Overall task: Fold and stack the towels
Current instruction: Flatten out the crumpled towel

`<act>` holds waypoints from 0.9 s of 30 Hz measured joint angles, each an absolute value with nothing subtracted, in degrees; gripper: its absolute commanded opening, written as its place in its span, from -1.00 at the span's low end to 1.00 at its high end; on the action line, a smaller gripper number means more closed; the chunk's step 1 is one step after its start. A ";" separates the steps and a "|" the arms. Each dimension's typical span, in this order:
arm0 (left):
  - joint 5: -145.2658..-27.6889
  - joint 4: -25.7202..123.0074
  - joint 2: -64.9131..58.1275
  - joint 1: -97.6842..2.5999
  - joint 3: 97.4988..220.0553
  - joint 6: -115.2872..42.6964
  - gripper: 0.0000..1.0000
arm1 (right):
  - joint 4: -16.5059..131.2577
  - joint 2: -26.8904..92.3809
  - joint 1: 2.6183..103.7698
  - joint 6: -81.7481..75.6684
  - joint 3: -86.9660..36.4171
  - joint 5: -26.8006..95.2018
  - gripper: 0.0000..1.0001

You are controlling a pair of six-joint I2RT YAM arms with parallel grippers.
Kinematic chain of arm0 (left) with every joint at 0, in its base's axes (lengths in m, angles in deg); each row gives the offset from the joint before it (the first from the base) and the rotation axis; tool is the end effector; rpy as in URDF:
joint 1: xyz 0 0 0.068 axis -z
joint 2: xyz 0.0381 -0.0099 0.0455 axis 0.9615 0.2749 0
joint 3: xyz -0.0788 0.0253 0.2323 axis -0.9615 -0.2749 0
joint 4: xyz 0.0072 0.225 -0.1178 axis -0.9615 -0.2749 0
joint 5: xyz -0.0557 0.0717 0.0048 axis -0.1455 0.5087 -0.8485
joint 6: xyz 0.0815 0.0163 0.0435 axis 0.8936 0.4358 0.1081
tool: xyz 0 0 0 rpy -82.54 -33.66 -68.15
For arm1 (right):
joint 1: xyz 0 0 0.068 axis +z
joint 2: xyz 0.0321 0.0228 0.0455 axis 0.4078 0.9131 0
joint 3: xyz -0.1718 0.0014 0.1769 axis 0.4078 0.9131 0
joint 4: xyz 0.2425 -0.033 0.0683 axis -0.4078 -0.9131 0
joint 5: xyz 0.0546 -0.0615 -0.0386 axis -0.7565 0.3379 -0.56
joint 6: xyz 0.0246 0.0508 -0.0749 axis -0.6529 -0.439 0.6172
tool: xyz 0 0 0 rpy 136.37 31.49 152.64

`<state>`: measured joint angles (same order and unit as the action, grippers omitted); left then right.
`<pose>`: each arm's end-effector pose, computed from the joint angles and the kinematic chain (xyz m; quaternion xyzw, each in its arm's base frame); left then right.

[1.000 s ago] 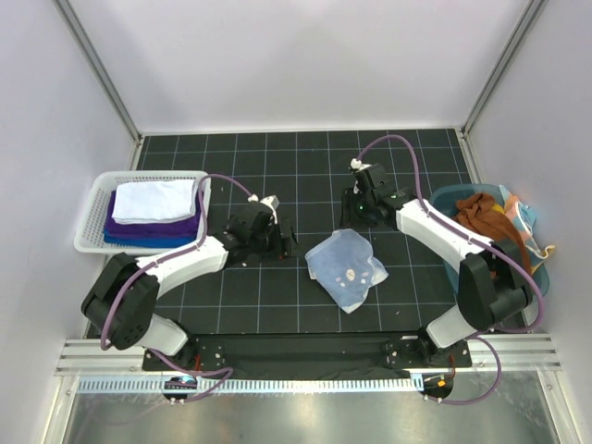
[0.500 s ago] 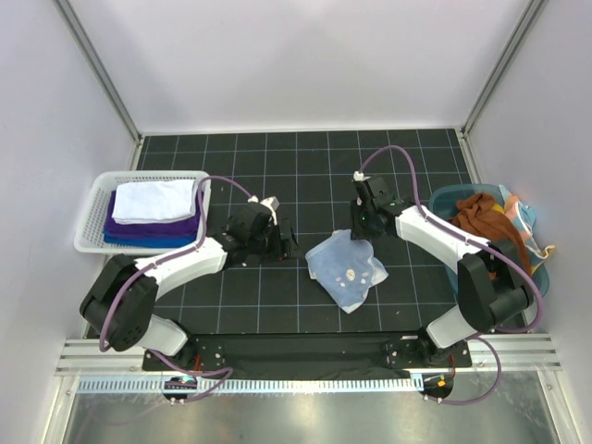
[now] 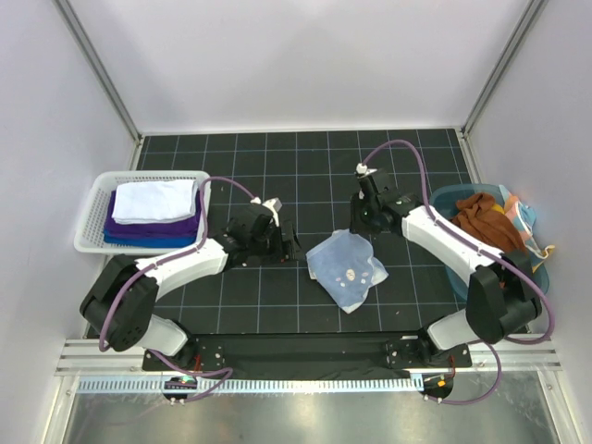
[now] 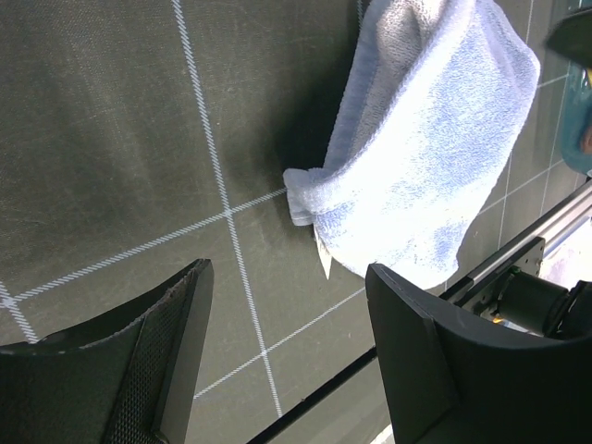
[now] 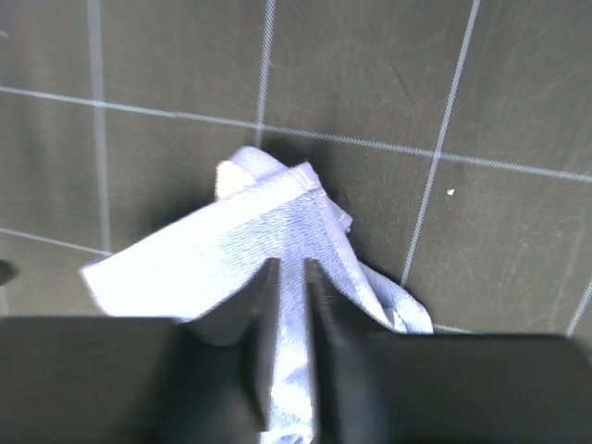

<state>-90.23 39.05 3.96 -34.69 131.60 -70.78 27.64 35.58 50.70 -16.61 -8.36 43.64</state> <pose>0.2399 -0.2195 0.1393 -0.0140 0.9204 -0.3279 0.2125 0.2914 0.1432 0.1716 -0.0474 0.9538 0.1045 0.2776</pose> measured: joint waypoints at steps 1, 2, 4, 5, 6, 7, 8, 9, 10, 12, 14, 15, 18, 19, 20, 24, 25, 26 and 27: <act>-90.27 39.16 3.96 -34.67 131.60 -70.78 0.42 | 27.25 34.99 50.70 -16.65 -8.91 43.67 -0.23; -90.29 39.27 3.96 -34.62 131.60 -70.78 0.42 | 26.84 34.34 50.70 -16.50 -9.58 43.75 -0.18; -90.31 39.49 3.96 -34.62 131.60 -70.78 0.42 | 26.60 33.40 50.70 -16.32 -10.50 43.82 0.00; -90.31 39.56 3.96 -34.62 131.60 -70.78 0.43 | 26.66 33.25 50.74 -16.06 -10.57 43.73 0.03; -90.31 39.60 3.96 -34.62 131.60 -70.78 0.42 | 26.44 33.18 50.90 -15.99 -10.57 43.73 0.06; -90.34 39.62 3.96 -34.58 131.60 -70.78 0.42 | 26.03 33.29 51.12 -15.84 -10.52 43.73 0.07; -90.36 39.71 3.96 -34.54 131.60 -70.78 0.42 | 25.72 33.51 51.49 -15.82 -10.48 43.91 0.07; -90.40 39.78 3.96 -34.47 131.60 -70.80 0.42 | 25.42 33.86 51.99 -15.78 -10.48 44.17 0.07; -90.47 39.88 3.96 -34.38 131.60 -70.80 0.42 | 25.26 34.19 52.47 -15.73 -10.48 44.28 0.07; -90.58 39.99 3.96 -34.23 131.60 -70.80 0.42 | 24.87 35.37 53.76 -15.56 -10.48 44.85 0.02; -90.75 40.10 3.96 -34.08 131.60 -70.80 0.42 | 24.52 36.66 54.66 -15.40 -10.48 45.26 -0.06; -90.79 40.17 3.96 -34.03 131.60 -70.80 0.42 | 24.32 37.35 55.09 -15.40 -10.44 45.44 -0.14; -90.88 40.32 3.96 -34.03 131.60 -70.80 0.43 | 23.58 38.36 55.73 -15.36 -10.37 46.03 -0.27; -90.88 40.32 3.96 -34.03 131.60 -70.80 0.42 | 23.30 38.47 55.73 -15.34 -10.37 46.29 -0.33; -90.88 40.32 3.96 -34.03 131.60 -70.80 0.42 | 23.12 38.49 55.73 -15.32 -10.37 46.62 -0.35; -90.90 40.32 3.96 -34.03 131.60 -70.80 0.42 | 22.81 38.49 55.73 -15.36 -10.37 47.25 -0.49; -90.90 40.34 3.96 -34.03 131.60 -70.80 0.42 | 22.75 38.49 55.73 -15.36 -10.37 47.27 -0.54; -90.90 40.34 3.96 -34.03 131.60 -70.80 0.43 | 22.73 38.49 55.75 -15.36 -10.37 47.27 -0.55; -90.93 40.34 3.96 -34.01 131.60 -70.80 0.43 | 22.73 38.49 55.81 -15.38 -10.37 47.29 -0.48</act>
<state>-90.93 40.34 3.96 -34.01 131.60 -70.80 22.73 38.49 55.81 -15.38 -10.37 47.29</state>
